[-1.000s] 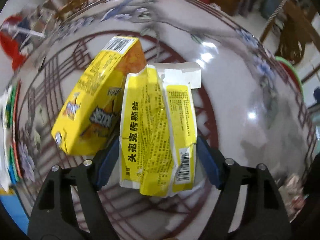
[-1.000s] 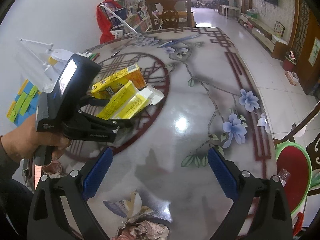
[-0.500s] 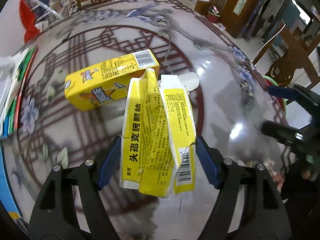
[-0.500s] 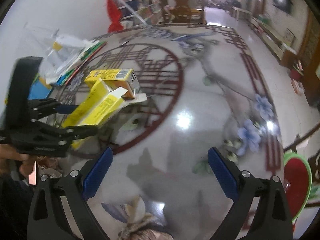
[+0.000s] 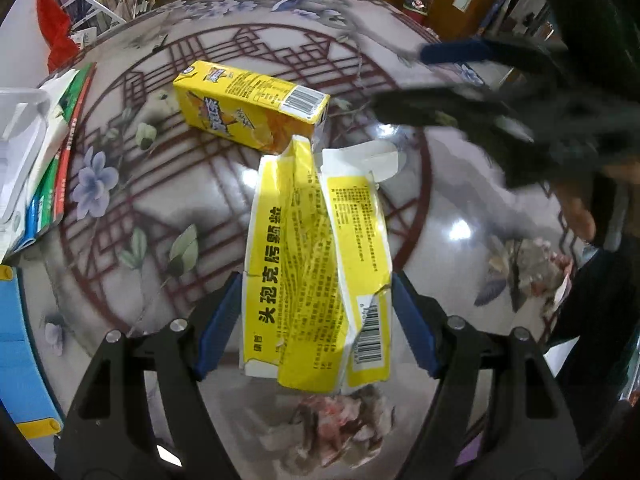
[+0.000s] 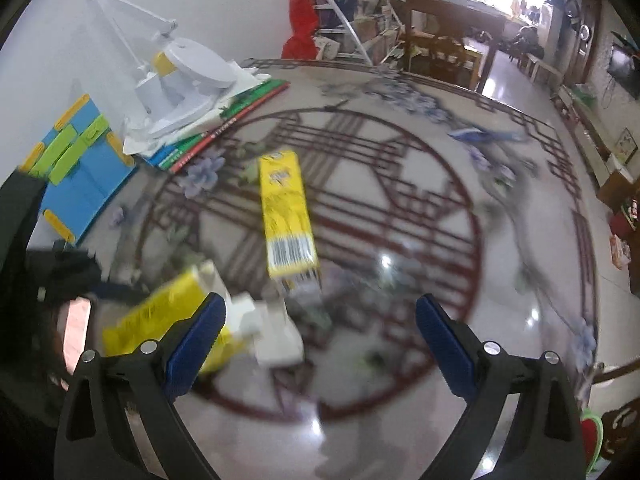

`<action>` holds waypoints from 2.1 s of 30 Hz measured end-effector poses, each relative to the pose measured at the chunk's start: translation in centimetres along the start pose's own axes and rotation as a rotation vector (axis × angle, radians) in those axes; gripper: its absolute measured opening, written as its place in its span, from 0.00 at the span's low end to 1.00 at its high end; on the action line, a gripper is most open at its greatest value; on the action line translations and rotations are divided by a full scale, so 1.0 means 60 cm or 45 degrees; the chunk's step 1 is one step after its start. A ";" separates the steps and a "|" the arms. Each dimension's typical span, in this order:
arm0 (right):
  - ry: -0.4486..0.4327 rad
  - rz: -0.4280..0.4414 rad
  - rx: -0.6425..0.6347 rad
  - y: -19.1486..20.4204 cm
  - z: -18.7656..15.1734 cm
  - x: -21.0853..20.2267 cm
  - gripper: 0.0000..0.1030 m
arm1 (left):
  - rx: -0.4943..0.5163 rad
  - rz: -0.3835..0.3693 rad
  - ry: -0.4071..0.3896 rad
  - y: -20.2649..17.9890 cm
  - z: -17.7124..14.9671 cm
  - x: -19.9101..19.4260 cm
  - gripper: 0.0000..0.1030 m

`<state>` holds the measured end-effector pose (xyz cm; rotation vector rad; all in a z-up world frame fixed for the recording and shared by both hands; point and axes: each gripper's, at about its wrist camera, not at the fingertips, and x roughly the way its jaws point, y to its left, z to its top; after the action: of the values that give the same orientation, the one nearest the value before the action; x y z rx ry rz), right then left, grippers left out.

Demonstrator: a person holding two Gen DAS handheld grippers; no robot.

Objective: Collect trash
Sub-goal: 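Grasp the yellow juice carton with the right tool while the left tool holds the torn box, then carry both yellow boxes over the red bucket and open both tools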

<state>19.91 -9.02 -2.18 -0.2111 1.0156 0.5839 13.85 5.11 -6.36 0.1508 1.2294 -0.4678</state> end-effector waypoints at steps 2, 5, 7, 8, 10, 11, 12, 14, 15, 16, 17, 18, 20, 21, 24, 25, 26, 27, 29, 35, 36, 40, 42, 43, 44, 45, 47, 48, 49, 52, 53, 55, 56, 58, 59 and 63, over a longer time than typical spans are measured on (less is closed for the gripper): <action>0.027 -0.002 0.003 0.016 0.021 0.024 0.89 | 0.001 0.011 -0.001 0.004 -0.007 -0.005 0.70; 0.067 -0.008 0.026 0.030 0.039 0.060 0.88 | 0.009 0.066 -0.003 0.013 -0.016 -0.013 0.70; 0.104 -0.013 0.038 0.037 0.043 0.082 0.76 | -0.003 0.076 0.001 0.023 -0.024 -0.016 0.70; 0.128 -0.023 0.042 0.039 0.044 0.096 0.72 | -0.014 0.079 0.003 0.029 -0.028 -0.018 0.70; 0.175 -0.030 0.049 0.043 0.043 0.119 0.62 | -0.025 0.113 0.006 0.040 -0.033 -0.020 0.70; 0.205 -0.033 0.052 0.044 0.040 0.134 0.58 | -0.039 0.123 0.006 0.047 -0.035 -0.020 0.70; 0.224 -0.041 0.044 0.047 0.038 0.143 0.51 | -0.059 0.122 0.001 0.055 -0.037 -0.021 0.70; 0.244 -0.064 0.013 0.053 0.032 0.155 0.35 | -0.088 0.122 -0.008 0.064 -0.037 -0.024 0.70; 0.248 -0.073 0.009 0.054 0.029 0.158 0.35 | -0.101 0.128 -0.012 0.070 -0.036 -0.025 0.70; 0.246 -0.072 0.013 0.054 0.025 0.159 0.35 | -0.105 0.132 -0.013 0.072 -0.036 -0.025 0.70; 0.240 -0.072 0.018 0.053 0.023 0.157 0.35 | -0.109 0.140 -0.017 0.073 -0.036 -0.024 0.70; 0.234 -0.075 0.025 0.052 0.021 0.155 0.35 | -0.113 0.157 -0.015 0.076 -0.036 -0.021 0.70; 0.218 -0.087 0.044 0.047 0.016 0.141 0.35 | -0.119 0.179 -0.004 0.079 -0.037 -0.017 0.70; 0.207 -0.091 0.049 0.043 0.013 0.132 0.35 | -0.121 0.182 -0.002 0.081 -0.037 -0.016 0.70; 0.182 -0.120 0.056 0.033 0.002 0.101 0.35 | -0.136 0.203 -0.013 0.080 -0.035 -0.017 0.70; 0.172 -0.125 0.064 0.028 -0.003 0.088 0.35 | -0.140 0.215 -0.023 0.077 -0.032 -0.019 0.70; 0.163 -0.125 0.070 0.025 -0.007 0.077 0.35 | -0.140 0.222 -0.030 0.074 -0.031 -0.020 0.70; 0.151 -0.125 0.077 0.022 -0.012 0.064 0.35 | -0.138 0.228 -0.036 0.070 -0.029 -0.022 0.70; 0.126 -0.128 0.091 0.011 -0.023 0.037 0.35 | -0.132 0.239 -0.056 0.058 -0.023 -0.026 0.70; 0.054 -0.133 0.149 -0.026 -0.061 -0.045 0.35 | -0.122 0.225 -0.101 0.012 0.005 -0.032 0.70; 0.039 -0.139 0.164 -0.036 -0.069 -0.061 0.35 | -0.122 0.212 -0.106 0.002 0.011 -0.031 0.70; -0.004 -0.168 0.227 -0.081 -0.106 -0.119 0.35 | -0.089 0.194 -0.126 -0.044 0.035 -0.030 0.70; -0.022 -0.185 0.262 -0.106 -0.126 -0.144 0.35 | -0.067 0.179 -0.146 -0.077 0.052 -0.031 0.70; -0.028 -0.194 0.277 -0.117 -0.135 -0.154 0.35 | -0.058 0.171 -0.153 -0.090 0.058 -0.031 0.70; -0.040 -0.206 0.307 -0.137 -0.151 -0.170 0.35 | -0.043 0.157 -0.162 -0.109 0.069 -0.031 0.70; -0.046 -0.213 0.324 -0.148 -0.160 -0.179 0.35 | -0.031 0.148 -0.166 -0.124 0.075 -0.030 0.70; -0.062 -0.242 0.372 -0.182 -0.188 -0.204 0.35 | 0.009 0.125 -0.178 -0.162 0.095 -0.026 0.70; -0.069 -0.257 0.399 -0.199 -0.202 -0.215 0.35 | 0.032 0.103 -0.187 -0.188 0.109 -0.023 0.70; -0.074 -0.269 0.435 -0.218 -0.218 -0.228 0.35 | 0.044 0.089 -0.190 -0.203 0.117 -0.020 0.70; -0.096 -0.293 0.536 -0.273 -0.264 -0.260 0.35 | 0.098 0.038 -0.194 -0.263 0.149 -0.004 0.70; -0.103 -0.301 0.567 -0.289 -0.278 -0.271 0.35 | 0.115 0.021 -0.194 -0.280 0.158 0.003 0.70; -0.121 -0.321 0.643 -0.330 -0.310 -0.296 0.35 | 0.144 -0.037 -0.193 -0.324 0.182 0.018 0.70; -0.130 -0.332 0.673 -0.346 -0.324 -0.307 0.35 | 0.153 -0.058 -0.193 -0.340 0.190 0.024 0.70; -0.141 -0.352 0.730 -0.378 -0.350 -0.327 0.35 | 0.168 -0.106 -0.191 -0.379 0.211 0.036 0.70; -0.149 -0.359 0.767 -0.397 -0.367 -0.338 0.35 | 0.176 -0.141 -0.191 -0.402 0.224 0.044 0.70; -0.174 -0.410 0.879 -0.455 -0.426 -0.375 0.35 | 0.203 -0.232 -0.190 -0.475 0.262 0.068 0.70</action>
<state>7.28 -50.74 0.84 0.2713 0.9706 -0.0621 16.54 -27.12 -0.92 0.1370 1.0634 -0.7239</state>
